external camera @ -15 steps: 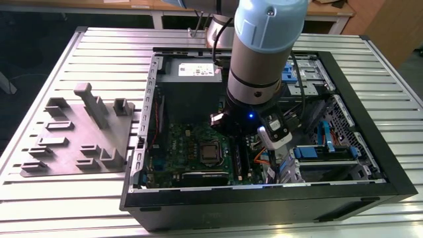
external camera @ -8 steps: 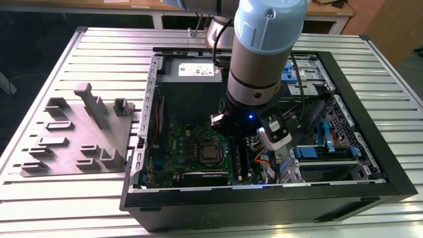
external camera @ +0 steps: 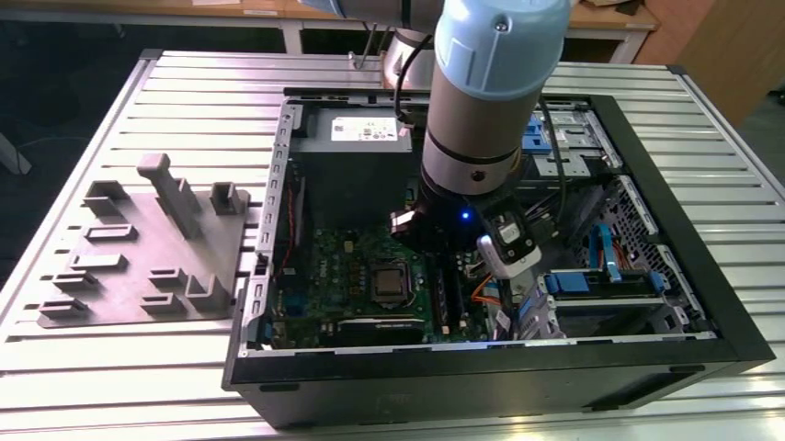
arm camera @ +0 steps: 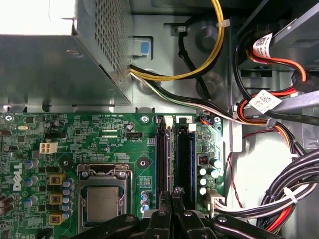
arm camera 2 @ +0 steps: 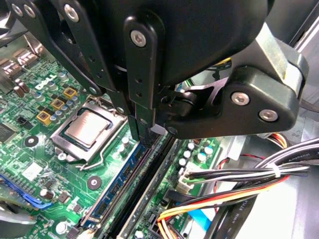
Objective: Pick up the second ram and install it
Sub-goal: 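Insert the second ram into the second slot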
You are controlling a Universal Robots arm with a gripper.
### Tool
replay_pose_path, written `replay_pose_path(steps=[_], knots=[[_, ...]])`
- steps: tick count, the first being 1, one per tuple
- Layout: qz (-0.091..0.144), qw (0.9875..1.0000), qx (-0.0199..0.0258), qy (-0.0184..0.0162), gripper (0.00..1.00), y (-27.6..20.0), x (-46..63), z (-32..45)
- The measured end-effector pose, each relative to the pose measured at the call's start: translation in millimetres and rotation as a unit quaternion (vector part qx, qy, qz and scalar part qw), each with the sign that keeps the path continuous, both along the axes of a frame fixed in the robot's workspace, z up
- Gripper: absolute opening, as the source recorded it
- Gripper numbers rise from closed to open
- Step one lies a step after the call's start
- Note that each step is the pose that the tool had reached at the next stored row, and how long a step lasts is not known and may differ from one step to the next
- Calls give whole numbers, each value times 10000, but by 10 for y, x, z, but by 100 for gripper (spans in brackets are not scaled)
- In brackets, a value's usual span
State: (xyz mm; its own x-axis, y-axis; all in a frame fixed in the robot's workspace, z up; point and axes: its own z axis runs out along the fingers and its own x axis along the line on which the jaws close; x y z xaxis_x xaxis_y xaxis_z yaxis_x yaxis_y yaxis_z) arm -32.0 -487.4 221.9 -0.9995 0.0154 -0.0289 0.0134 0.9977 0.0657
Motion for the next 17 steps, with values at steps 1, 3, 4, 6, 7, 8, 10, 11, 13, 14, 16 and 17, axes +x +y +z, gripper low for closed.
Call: replay_pose_path(steps=[1,3,4,6,7,8,10,11,13,14,16,17], knots=[[0,10000,0,0,12,0,0,3],[0,10000,0,0,12,0,0,3],[0,10000,-1,0,12,0,0,4],[0,10000,-1,0,12,0,0,5],[0,10000,-1,0,12,0,0,4],[0,10000,-3,0,12,0,0,5],[0,10000,-7,1,12,-1,0,5],[0,10000,-10,0,12,-1,0,5],[0,10000,-17,1,12,-2,0,5],[0,10000,-21,1,12,-2,0,5],[-1,10000,-26,0,12,-2,0,4],[-1,10000,-28,0,12,-2,0,1]])
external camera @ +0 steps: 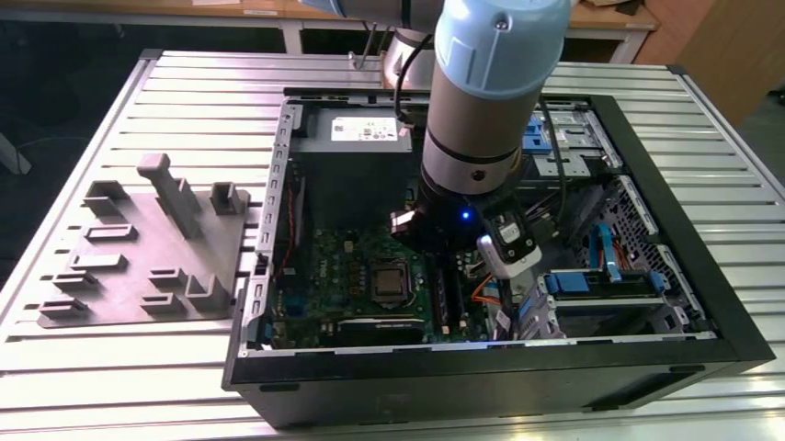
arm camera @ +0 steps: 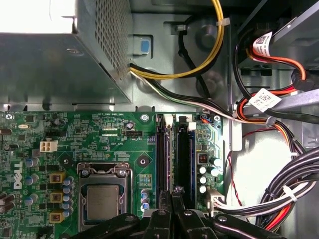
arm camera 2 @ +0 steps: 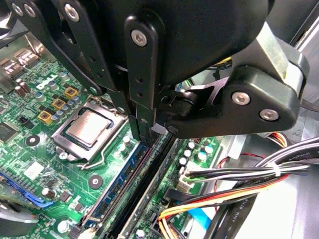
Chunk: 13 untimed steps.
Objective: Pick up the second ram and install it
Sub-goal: 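Insert the second ram into the second slot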
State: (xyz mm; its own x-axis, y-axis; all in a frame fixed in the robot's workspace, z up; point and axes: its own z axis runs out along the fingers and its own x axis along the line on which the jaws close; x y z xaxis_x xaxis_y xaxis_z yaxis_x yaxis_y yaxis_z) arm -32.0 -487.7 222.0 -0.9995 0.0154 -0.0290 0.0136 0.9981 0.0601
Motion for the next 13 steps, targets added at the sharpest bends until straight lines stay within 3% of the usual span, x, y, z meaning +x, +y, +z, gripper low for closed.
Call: replay_pose_path(steps=[13], knots=[[-1,10000,-12,0,12,1,-4,-62]])
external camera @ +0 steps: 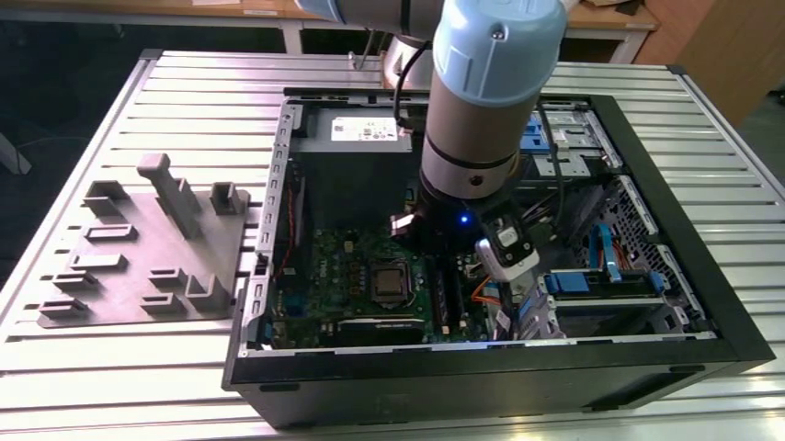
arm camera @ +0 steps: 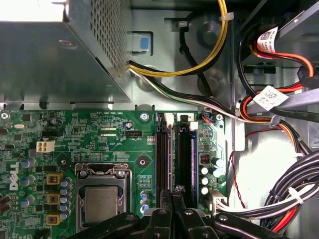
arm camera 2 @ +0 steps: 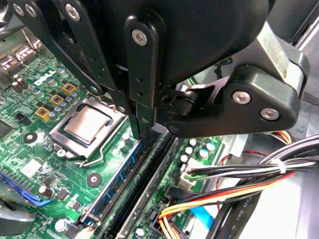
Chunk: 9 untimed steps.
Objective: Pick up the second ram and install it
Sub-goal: 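Insert the second ram into the second slot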
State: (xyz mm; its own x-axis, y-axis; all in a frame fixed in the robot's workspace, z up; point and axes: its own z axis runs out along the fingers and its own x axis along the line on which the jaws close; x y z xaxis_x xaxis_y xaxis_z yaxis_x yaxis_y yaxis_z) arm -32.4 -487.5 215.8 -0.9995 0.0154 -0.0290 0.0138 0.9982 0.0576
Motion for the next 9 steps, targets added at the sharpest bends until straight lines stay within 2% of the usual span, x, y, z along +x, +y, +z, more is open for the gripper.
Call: replay_pose_path(steps=[9], knots=[[0,10000,1,0,12,1,-2,-7]])
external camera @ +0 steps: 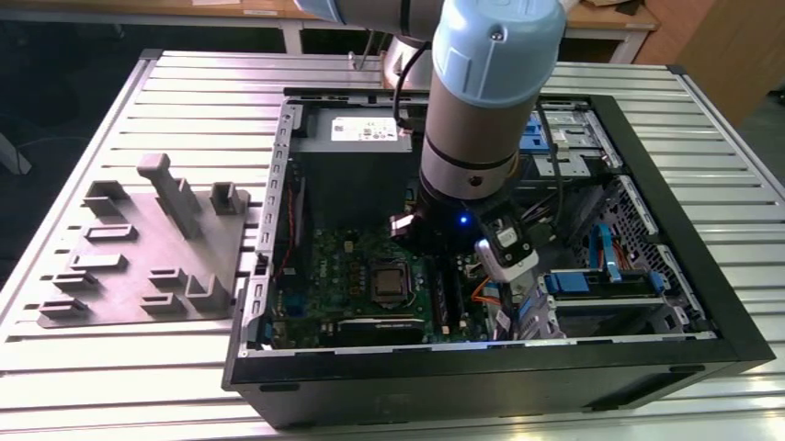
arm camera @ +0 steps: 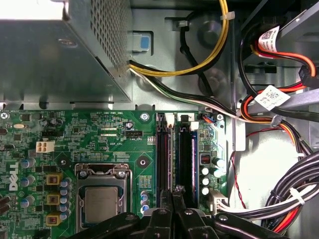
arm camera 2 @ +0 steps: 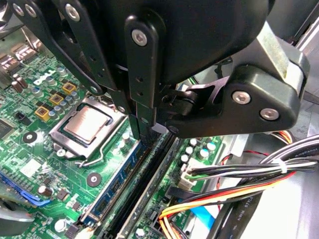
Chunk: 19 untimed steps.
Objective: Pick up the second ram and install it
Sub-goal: 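Insert the second ram into the second slot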
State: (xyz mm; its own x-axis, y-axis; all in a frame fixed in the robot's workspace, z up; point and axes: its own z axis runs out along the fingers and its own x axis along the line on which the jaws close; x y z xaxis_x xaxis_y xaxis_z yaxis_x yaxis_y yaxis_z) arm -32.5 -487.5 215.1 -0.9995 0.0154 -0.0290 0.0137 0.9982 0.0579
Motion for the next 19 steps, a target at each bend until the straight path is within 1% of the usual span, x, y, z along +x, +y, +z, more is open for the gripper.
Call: replay_pose_path(steps=[3,16,17,18,19], knots=[[-1,10000,15,0,12,0,-1,-10],[0,10000,16,0,12,0,0,-29],[0,10000,17,0,14,0,0,-30],[0,10000,20,-1,19,1,0,-33],[0,10000,22,-2,19,2,0,-35]])
